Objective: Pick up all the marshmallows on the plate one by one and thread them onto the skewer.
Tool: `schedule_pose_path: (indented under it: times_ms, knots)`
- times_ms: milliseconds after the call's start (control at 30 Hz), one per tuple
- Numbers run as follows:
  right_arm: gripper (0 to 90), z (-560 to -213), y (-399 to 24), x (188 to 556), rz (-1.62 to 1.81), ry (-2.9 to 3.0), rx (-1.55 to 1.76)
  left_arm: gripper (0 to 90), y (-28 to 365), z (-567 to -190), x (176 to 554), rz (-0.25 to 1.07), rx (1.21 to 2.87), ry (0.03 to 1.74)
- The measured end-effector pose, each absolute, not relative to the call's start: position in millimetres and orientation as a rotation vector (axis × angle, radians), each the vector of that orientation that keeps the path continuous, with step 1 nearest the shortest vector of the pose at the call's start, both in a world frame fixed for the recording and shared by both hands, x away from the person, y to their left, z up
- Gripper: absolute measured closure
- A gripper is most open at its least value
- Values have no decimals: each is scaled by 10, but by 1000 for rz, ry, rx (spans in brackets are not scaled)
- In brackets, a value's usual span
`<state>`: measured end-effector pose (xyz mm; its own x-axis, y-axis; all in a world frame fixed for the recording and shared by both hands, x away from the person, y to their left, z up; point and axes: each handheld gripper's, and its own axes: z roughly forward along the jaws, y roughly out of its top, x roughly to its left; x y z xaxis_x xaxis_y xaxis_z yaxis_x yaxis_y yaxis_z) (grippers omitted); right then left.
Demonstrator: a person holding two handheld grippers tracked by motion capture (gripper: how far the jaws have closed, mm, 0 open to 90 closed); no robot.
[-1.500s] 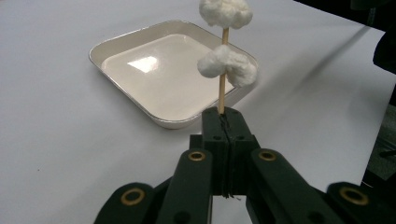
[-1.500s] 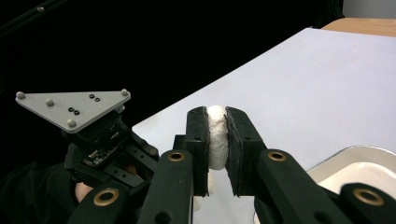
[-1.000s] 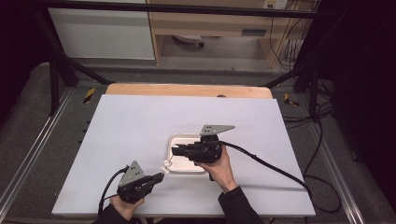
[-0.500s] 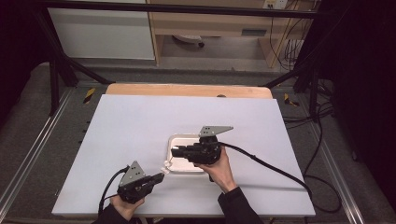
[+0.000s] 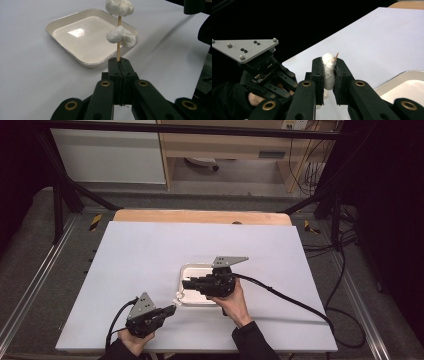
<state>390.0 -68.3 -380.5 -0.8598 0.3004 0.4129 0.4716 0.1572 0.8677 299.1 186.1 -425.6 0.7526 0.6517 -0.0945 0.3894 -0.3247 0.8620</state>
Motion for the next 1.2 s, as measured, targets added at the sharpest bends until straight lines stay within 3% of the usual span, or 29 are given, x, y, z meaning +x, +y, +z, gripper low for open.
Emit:
schedule_pose_path:
  times_ms: [167,233,433,767,933,1200]
  knots:
    - [810,-3834,-668,3899,-1773,-2277,-762,892,1878,-4213,2983,331,1899,767]
    - [808,-3944,-585,3875,-1715,-2269,-736,892,1833,-4165,2992,390,1923,763]
    - [779,-3968,-572,3867,-1757,-2317,-736,892,1847,-4223,3035,325,1915,793]
    - [500,-3809,-755,3866,-1780,-2422,-772,891,1850,-4240,3058,304,1919,812]
    - [324,-3845,-880,3867,-1750,-2495,-815,890,1853,-4241,3068,303,1922,816]
    - [130,-3914,-1133,3906,-1657,-2596,-916,889,1863,-4236,3079,290,1923,813]
